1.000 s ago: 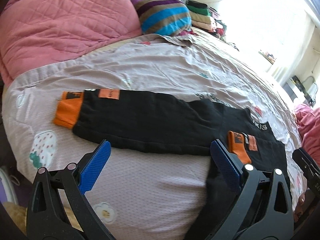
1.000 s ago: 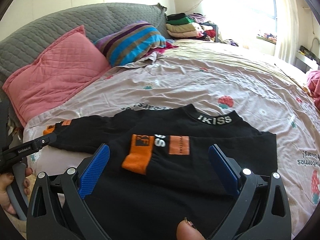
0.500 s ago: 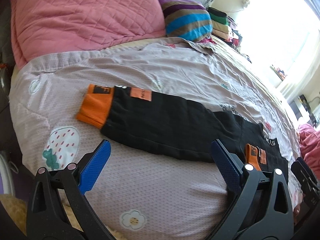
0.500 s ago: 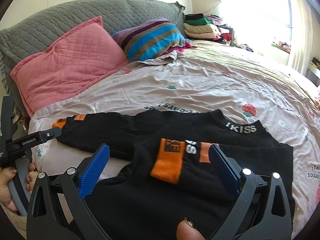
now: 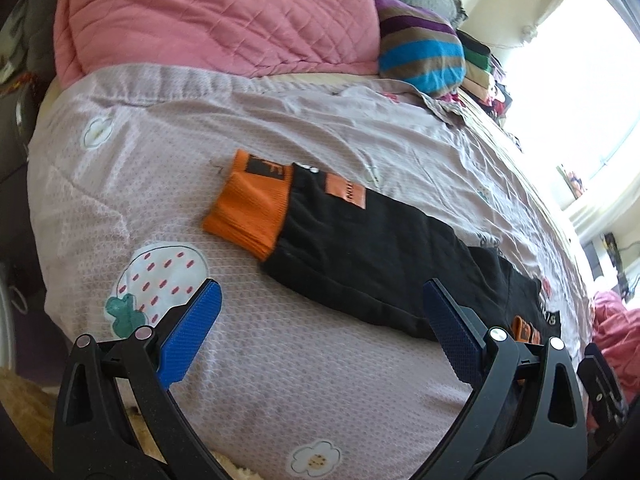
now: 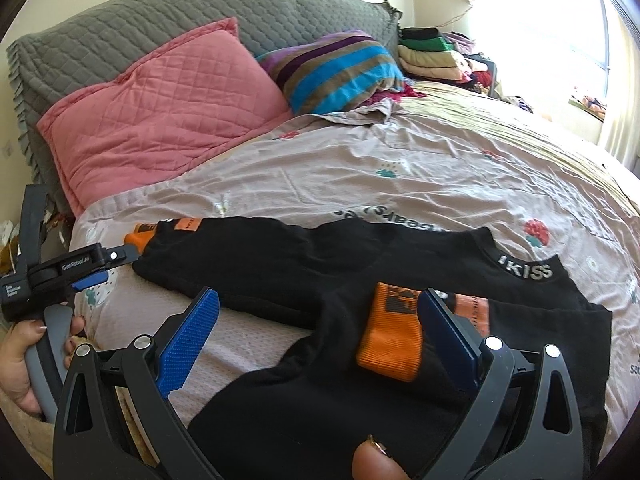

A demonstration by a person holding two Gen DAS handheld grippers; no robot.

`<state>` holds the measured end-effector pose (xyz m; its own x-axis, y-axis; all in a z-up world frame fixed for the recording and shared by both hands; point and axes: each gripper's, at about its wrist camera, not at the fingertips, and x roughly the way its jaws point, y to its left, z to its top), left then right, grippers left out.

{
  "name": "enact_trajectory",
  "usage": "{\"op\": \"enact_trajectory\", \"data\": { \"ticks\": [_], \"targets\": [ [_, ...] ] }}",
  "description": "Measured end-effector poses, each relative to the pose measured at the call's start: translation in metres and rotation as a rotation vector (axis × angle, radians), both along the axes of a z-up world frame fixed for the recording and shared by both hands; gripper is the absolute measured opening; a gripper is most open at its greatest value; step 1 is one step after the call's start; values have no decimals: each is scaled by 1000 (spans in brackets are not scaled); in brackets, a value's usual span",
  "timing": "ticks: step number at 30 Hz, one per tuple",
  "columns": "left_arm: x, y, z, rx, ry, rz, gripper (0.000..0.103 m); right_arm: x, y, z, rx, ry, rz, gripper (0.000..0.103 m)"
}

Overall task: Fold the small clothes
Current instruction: 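Close the left gripper on the orange cuff and lift it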

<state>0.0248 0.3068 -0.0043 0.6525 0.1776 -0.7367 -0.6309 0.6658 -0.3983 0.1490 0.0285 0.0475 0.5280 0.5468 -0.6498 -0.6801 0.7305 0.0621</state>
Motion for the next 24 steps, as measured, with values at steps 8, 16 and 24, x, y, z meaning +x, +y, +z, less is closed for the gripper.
{"op": "enact_trajectory", "data": {
  "ticks": [8, 16, 24],
  "targets": [
    [-3, 24, -20, -119, -39, 36, 93, -2, 29, -16, -34, 20, 54, 99],
    [5, 40, -29, -165, -78, 84, 72, -5, 35, -27, -36, 49, 59, 99],
    [19, 54, -37, -139, -73, 119, 16, -6, 25, -31, -25, 67, 38, 99]
  ]
}}
